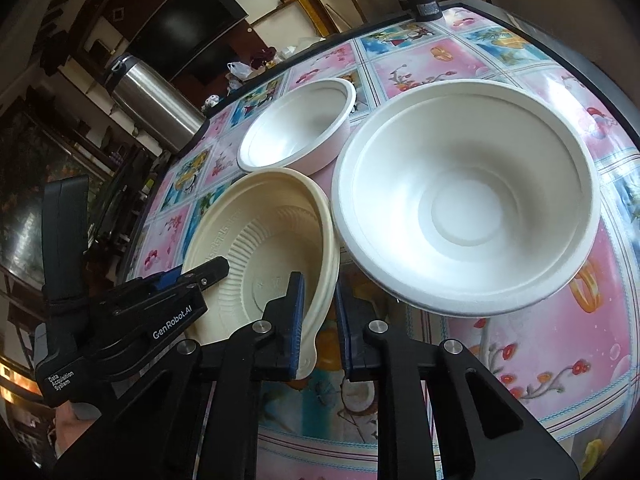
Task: Organize plates and bowls
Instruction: 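Close the left gripper on the beige bowl rim and lift it, then carry the beige bowl with the left gripper to the plate stack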
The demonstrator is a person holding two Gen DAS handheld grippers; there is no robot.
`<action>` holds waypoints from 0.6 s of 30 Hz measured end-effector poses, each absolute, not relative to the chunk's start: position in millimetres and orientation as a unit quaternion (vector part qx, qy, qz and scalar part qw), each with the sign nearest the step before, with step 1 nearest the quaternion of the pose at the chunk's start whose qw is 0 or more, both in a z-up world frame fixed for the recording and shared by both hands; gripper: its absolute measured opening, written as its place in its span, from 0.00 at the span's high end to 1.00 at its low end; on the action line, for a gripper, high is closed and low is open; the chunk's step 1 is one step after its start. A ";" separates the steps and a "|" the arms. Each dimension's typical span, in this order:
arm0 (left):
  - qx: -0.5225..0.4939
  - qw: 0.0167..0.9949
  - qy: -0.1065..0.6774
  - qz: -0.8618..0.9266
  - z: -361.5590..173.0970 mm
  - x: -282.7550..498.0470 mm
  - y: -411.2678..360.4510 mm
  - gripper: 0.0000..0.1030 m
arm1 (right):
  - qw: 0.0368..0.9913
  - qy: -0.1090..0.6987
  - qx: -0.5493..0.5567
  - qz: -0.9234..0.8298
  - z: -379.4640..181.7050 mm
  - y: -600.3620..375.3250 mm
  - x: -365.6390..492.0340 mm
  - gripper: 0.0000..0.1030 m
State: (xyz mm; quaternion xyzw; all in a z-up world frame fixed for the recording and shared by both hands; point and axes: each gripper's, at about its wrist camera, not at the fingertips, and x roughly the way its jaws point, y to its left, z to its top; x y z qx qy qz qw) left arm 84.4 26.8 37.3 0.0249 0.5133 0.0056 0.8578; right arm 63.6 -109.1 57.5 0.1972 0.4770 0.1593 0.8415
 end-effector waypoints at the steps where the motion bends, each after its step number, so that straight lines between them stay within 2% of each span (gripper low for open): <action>1: 0.028 0.858 0.512 0.006 38.4 82.8 26.9 0.80 | 0.841 0.477 0.196 0.161 58.5 -108.8 62.5 0.86; 18: 0.020 0.874 0.486 0.011 79.9 21.6 45.4 0.81 | 0.848 0.460 0.185 0.189 91.5 -95.4 19.1 0.86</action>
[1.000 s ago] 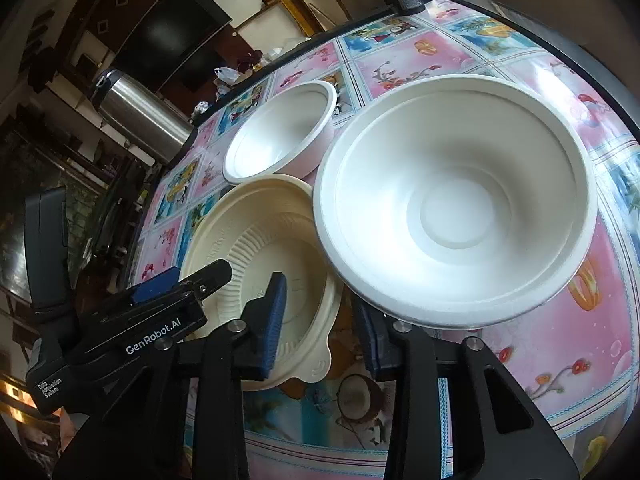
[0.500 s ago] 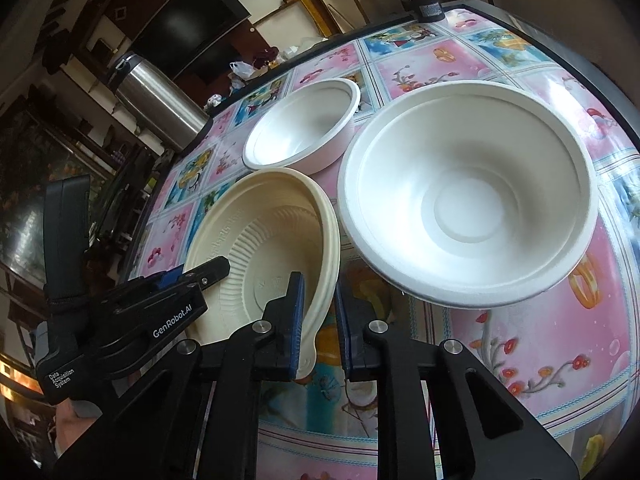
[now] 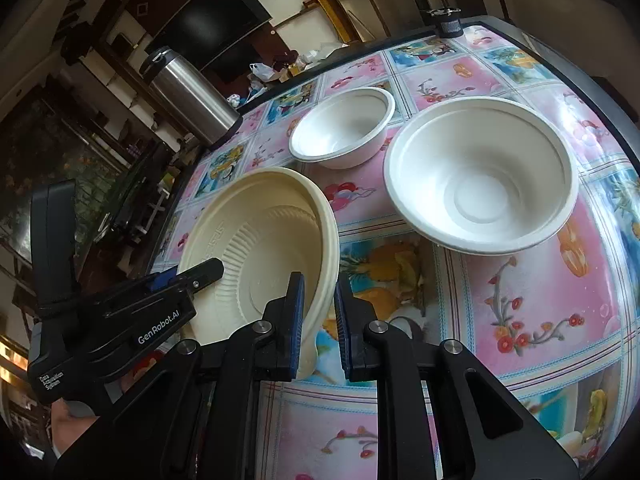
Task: Organize plates and bowls
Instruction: 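Carry the beige bowl with the left gripper to the plate stack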
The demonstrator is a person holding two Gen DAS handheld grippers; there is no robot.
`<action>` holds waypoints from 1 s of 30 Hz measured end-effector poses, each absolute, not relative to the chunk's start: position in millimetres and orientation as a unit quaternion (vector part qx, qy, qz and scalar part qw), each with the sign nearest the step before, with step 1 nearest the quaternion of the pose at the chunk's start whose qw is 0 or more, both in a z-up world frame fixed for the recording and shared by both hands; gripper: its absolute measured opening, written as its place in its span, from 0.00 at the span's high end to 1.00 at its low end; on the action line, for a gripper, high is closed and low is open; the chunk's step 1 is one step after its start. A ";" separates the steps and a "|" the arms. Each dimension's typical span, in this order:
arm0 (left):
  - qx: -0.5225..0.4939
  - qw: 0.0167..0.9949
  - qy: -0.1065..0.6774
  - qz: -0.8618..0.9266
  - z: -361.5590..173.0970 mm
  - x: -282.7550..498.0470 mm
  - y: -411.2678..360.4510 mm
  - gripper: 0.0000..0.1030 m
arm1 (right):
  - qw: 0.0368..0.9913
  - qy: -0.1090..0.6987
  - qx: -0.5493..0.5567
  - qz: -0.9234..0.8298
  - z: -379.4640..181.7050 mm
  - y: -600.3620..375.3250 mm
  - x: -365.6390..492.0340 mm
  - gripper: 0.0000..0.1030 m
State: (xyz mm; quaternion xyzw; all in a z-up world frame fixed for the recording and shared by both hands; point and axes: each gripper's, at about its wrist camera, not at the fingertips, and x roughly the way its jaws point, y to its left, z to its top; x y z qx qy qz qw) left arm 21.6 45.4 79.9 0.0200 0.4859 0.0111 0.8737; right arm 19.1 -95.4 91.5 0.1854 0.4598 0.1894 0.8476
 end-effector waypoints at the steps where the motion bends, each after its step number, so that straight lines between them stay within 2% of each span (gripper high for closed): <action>1: 0.019 0.874 0.485 0.012 80.8 18.9 46.8 0.81 | 0.847 0.459 0.185 0.192 93.2 -93.8 15.5 0.86; 18: -0.006 0.886 0.463 0.036 104.5 -54.8 86.4 0.81 | 0.849 0.442 0.160 0.240 122.3 -58.2 -43.5 0.86; 30: -0.029 0.883 0.465 0.061 104.8 -111.8 128.0 0.81 | 0.837 0.451 0.132 0.281 123.1 -21.1 -78.9 0.86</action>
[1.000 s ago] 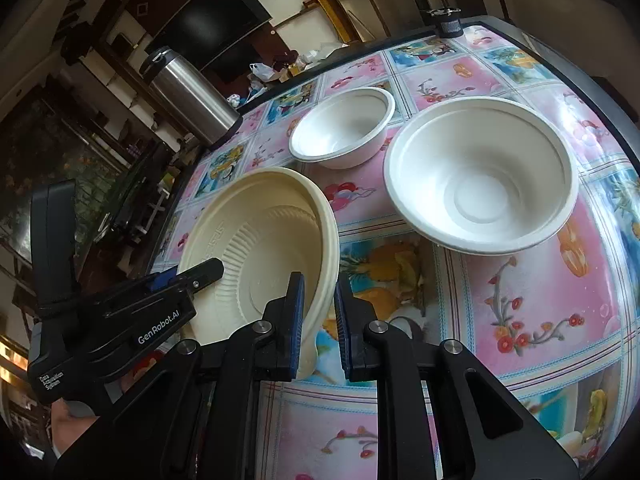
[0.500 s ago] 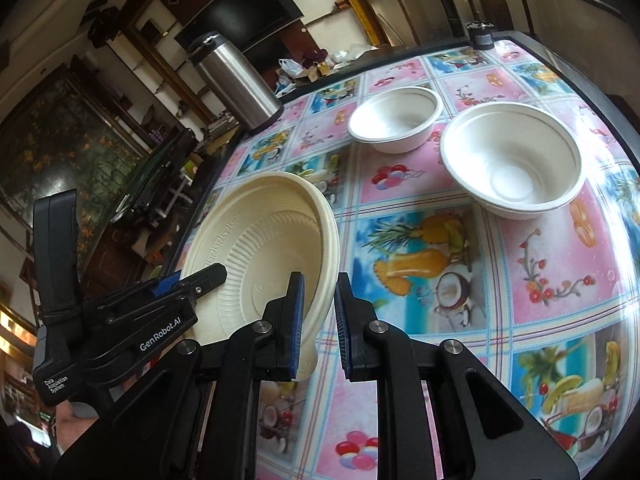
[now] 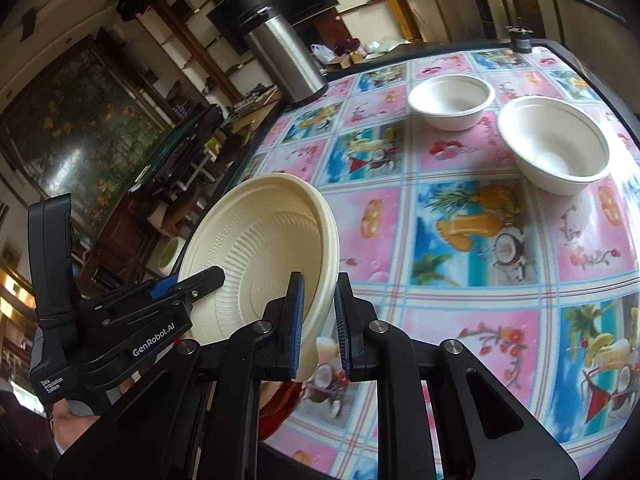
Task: Organize plates and bowls
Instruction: 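Carry the beige bowl with the left gripper to the plate stack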
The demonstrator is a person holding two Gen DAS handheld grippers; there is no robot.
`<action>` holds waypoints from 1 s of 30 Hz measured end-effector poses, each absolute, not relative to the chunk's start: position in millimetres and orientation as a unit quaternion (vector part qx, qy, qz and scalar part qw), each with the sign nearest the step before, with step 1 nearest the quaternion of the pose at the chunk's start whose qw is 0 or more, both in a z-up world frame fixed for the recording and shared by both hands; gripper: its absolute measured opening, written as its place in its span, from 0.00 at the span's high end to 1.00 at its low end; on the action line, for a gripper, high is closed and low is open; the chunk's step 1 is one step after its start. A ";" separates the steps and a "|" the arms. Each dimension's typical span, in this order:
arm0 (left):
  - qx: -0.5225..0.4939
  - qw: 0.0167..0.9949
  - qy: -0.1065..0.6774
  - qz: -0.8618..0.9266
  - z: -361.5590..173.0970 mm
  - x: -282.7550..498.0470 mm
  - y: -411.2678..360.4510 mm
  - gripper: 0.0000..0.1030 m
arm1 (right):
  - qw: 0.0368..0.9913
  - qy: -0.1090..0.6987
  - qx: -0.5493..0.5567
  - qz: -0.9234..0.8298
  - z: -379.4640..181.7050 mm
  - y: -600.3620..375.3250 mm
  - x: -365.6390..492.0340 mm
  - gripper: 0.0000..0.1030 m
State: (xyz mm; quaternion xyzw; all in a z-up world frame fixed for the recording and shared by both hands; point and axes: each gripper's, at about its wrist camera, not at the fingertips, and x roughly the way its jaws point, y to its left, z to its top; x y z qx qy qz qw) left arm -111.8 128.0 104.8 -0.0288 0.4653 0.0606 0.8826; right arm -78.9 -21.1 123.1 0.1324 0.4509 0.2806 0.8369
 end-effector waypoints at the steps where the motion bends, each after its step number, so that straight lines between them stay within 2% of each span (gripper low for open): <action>1: -0.031 0.882 0.466 0.064 103.9 -116.7 132.0 0.81 | 0.835 0.452 0.129 0.285 123.8 -16.9 -82.8 0.86; 22: -0.055 0.860 0.498 0.097 55.3 -163.2 179.1 0.81 | 0.801 0.501 0.070 0.322 82.9 47.7 -113.8 0.85; 30: -0.026 0.867 0.486 0.110 50.8 -167.9 174.5 0.80 | 0.807 0.497 0.037 0.317 82.6 55.9 -118.7 0.85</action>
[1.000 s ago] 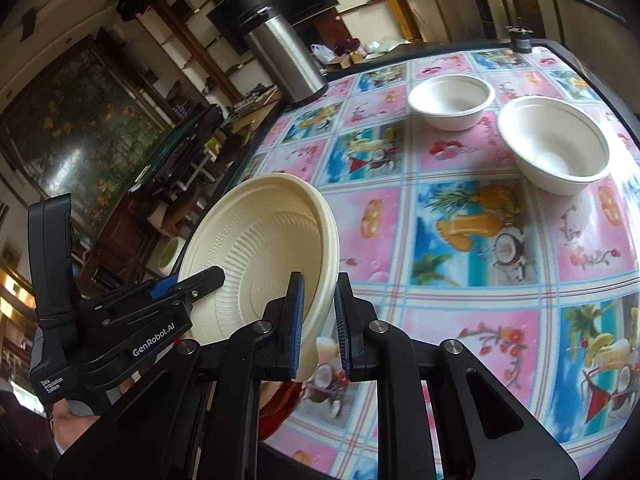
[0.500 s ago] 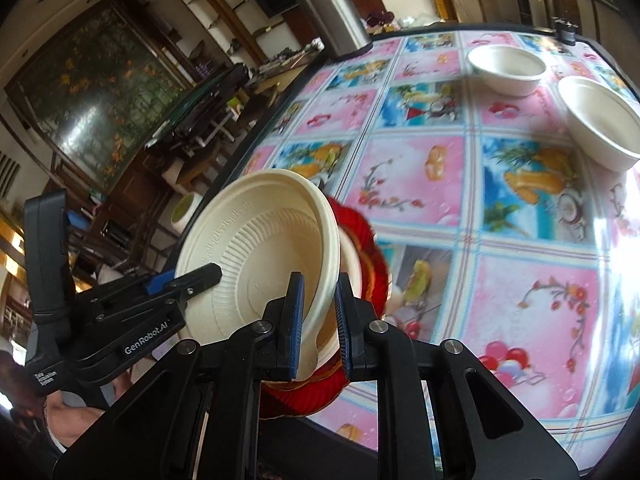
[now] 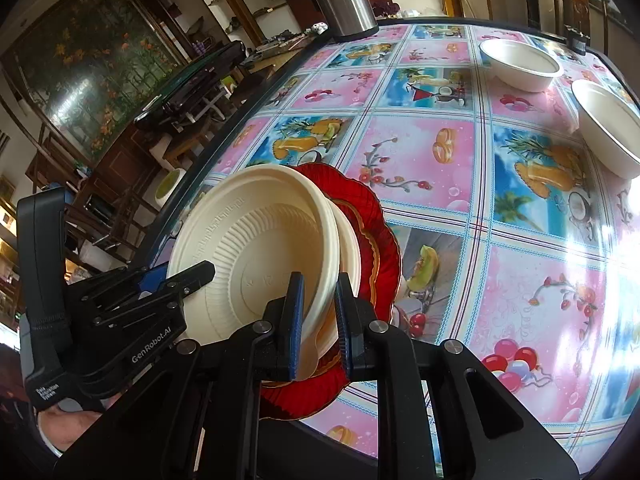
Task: Organize plates and bowls
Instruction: 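Carry the beige bowl with the left gripper to the plate stack, then lower the beige bowl onto the stack and open the left gripper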
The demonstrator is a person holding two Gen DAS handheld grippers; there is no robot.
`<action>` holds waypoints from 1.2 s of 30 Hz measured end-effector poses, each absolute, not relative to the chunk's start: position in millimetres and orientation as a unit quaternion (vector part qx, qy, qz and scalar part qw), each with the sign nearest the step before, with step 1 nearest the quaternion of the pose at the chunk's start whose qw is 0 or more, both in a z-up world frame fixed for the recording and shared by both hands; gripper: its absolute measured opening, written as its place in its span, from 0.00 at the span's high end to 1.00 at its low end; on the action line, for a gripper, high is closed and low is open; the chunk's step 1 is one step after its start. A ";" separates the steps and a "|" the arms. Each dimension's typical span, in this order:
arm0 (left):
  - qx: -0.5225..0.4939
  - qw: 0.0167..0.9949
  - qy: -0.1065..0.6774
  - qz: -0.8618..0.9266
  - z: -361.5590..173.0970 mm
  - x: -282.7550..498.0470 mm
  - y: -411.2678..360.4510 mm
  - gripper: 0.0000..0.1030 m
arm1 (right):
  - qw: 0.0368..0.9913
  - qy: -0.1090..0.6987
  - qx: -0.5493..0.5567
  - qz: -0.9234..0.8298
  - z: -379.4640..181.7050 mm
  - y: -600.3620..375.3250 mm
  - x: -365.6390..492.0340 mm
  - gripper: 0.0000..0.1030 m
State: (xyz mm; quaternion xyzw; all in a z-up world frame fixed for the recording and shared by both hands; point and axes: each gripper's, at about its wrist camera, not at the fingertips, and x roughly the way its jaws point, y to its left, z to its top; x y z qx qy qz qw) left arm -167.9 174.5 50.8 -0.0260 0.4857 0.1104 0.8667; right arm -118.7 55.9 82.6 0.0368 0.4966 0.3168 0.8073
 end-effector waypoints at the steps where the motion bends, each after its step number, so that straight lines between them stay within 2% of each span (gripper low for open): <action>1: -0.024 0.868 0.482 0.112 52.1 -168.3 174.6 0.80 | 0.807 0.496 0.036 0.319 83.0 55.7 -118.0 0.85; 12: -0.001 0.887 0.445 0.125 71.2 -164.1 169.2 0.79 | 0.812 0.486 0.034 0.321 94.6 50.8 -117.7 0.84; 16: 0.000 0.889 0.442 0.119 72.2 -159.9 164.0 0.56 | 0.811 0.491 0.026 0.316 90.1 50.7 -117.8 0.84; 22: 0.000 0.896 0.431 0.112 81.1 -153.7 153.2 0.55 | 0.825 0.471 0.056 0.309 105.3 29.8 -112.9 0.84; 24: -0.003 0.900 0.421 0.111 86.5 -150.6 148.1 0.49 | 0.832 0.458 0.066 0.305 113.7 22.9 -112.2 0.84; 26: -0.006 0.904 0.413 0.106 90.6 -146.6 142.3 0.39 | 0.841 0.448 0.065 0.298 121.6 17.7 -112.7 0.84; 31: -0.004 0.914 0.396 0.088 101.2 -134.1 121.5 0.38 | 0.854 0.430 0.066 0.285 137.6 3.9 -109.6 0.84; 32: -0.006 0.915 0.395 0.086 102.4 -132.1 118.9 0.38 | 0.856 0.428 0.067 0.282 140.9 0.6 -108.7 0.80; 33: -0.006 0.916 0.392 0.083 104.1 -129.6 115.2 0.38 | 0.859 0.424 0.070 0.279 143.6 -3.3 -107.5 0.69; 34: -0.008 0.917 0.390 0.080 105.6 -127.0 112.0 0.38 | 0.860 0.422 0.073 0.278 145.0 -6.0 -106.6 0.63; 35: -0.011 0.918 0.389 0.077 106.0 -125.3 110.3 0.38 | 0.860 0.420 0.078 0.278 146.7 -9.9 -105.3 0.58; 36: -0.013 0.918 0.390 0.072 107.0 -121.9 106.9 0.38 | 0.861 0.419 0.080 0.277 148.1 -13.0 -104.5 0.58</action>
